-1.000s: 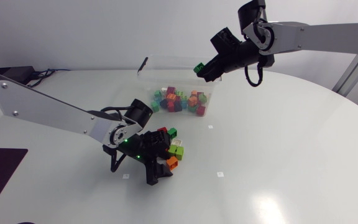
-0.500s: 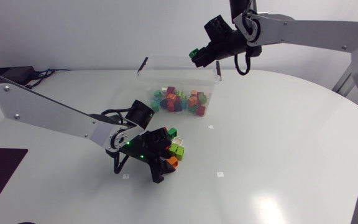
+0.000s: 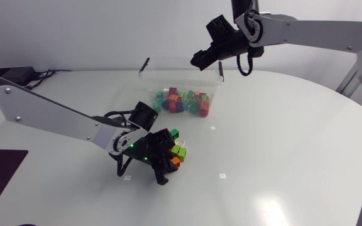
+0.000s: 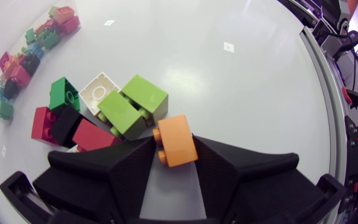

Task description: Place the duplo bricks in the container

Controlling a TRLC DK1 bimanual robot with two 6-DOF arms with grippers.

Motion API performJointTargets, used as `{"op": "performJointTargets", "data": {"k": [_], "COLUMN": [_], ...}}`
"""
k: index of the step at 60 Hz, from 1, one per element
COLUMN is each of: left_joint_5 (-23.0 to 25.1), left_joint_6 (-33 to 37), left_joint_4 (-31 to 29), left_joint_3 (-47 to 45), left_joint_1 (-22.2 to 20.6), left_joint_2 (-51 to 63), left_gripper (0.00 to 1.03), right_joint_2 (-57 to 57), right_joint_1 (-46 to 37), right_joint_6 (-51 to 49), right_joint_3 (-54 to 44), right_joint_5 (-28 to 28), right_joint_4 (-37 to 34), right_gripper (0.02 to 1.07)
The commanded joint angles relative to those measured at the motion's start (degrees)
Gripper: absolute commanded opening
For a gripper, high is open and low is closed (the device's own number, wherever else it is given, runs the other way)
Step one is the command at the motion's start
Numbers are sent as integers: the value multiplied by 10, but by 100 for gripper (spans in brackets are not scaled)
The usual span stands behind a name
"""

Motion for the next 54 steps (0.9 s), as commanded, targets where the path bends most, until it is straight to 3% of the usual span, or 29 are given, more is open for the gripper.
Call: {"op": "performJointTargets", "data": {"k": [1, 18, 30, 42, 54], "left_joint_5": [-5, -13, -13, -13, -13], "left_joint_6": [-13, -3, 12, 15, 14], "left_joint_4": [3, -9, -70, -105, -127], "left_joint_3": [-18, -53, -60, -51, -9], "left_joint_1": [-6, -9, 0, 7, 46], "left_joint_2": [-13, -65, -144, -188, -227], "left_gripper": [38, 32, 30, 30, 30], "right_joint_2": [-64, -214, -286, -287, -234], "right_joint_1": [-7, -15, -7, 14, 59], "right_joint_6": [1, -36, -76, -110, -130], "right_joint_3": [-59, -248, -373, -451, -483], "right_joint_5": [-13, -43, -68, -73, -54], "right_joint_4": [6, 24, 12, 9, 4], "right_gripper": [101, 101, 101, 101, 101]}}
